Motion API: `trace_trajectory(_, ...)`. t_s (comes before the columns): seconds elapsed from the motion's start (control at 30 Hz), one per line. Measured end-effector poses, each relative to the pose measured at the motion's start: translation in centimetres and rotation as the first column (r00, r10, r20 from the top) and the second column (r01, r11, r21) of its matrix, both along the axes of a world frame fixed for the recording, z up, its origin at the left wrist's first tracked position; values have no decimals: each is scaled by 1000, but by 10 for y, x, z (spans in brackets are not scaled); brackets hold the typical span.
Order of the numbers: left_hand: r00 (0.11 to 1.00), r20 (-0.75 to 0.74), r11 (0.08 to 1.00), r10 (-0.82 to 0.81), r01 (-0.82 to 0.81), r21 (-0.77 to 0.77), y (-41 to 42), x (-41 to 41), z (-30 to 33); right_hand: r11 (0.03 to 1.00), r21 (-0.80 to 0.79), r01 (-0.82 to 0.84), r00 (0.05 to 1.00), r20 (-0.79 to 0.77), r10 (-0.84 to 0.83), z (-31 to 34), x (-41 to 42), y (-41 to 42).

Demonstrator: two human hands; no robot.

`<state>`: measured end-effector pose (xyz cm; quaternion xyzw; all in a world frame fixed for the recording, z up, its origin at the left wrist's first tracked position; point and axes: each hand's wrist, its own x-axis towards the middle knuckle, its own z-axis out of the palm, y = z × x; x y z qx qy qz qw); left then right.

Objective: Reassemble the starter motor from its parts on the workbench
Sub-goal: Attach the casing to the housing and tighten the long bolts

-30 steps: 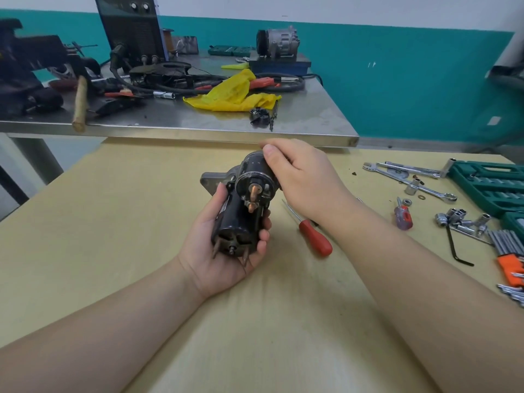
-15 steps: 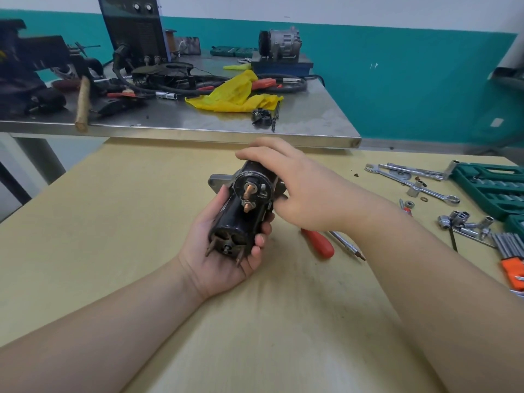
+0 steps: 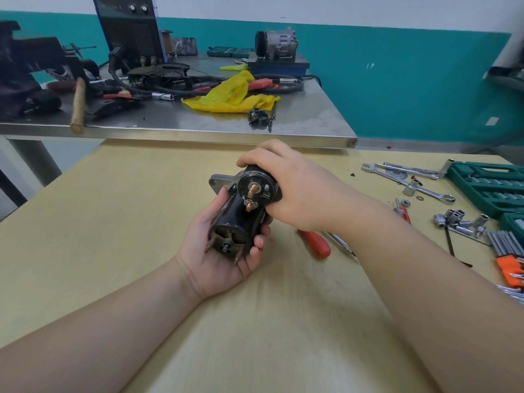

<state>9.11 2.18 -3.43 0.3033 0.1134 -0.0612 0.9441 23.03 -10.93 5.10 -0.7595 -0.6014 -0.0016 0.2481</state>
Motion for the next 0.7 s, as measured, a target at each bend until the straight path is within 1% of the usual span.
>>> trace_trajectory(0.37, 1000, -7, 1000, 24, -24, 9, -2, 0, 2, 999, 32, 6, 999, 50, -7, -3, 0, 2)
trace_trajectory(0.53, 1000, 5, 999, -17, 16, 32, -1, -1, 1, 999, 45, -28, 996, 83, 24, -1, 0, -2)
trace_trajectory(0.7, 999, 6, 996, -39, 39, 82, 1, -1, 0, 994, 24, -104, 973, 208, 97, 10, -2, -6)
